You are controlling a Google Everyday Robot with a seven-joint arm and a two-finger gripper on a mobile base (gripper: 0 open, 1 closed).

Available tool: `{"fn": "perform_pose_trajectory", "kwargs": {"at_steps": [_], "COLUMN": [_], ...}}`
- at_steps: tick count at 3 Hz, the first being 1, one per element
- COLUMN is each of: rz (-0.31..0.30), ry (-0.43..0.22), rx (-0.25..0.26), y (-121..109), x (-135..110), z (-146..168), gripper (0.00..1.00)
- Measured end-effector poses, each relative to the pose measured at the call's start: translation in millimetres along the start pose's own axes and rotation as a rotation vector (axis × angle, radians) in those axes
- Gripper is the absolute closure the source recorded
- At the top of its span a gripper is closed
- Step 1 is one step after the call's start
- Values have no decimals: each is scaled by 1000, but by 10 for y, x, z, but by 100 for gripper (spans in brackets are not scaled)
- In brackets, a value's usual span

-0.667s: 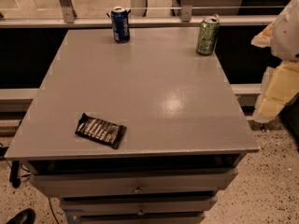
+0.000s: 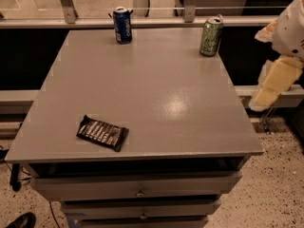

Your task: Move green can near rxbar chocolate

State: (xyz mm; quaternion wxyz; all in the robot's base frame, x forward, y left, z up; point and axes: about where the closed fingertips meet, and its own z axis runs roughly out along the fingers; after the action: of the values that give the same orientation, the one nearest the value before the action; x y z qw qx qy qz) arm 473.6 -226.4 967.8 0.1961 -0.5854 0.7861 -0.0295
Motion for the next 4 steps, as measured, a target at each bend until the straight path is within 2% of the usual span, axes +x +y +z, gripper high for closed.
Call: {"fn": "perform_pose_trajectory", "kwargs": {"at_steps": [1,2,3,4], "rz": [16,14,35,116], "ry": [-45,-45,-74,-121], "rx": [40,44,36,67], "y": [-275,-268,-271,-549], "x": [-47,-56,3,101], "z": [233,208,208,428], "gripper": [0,0,0,0]}}
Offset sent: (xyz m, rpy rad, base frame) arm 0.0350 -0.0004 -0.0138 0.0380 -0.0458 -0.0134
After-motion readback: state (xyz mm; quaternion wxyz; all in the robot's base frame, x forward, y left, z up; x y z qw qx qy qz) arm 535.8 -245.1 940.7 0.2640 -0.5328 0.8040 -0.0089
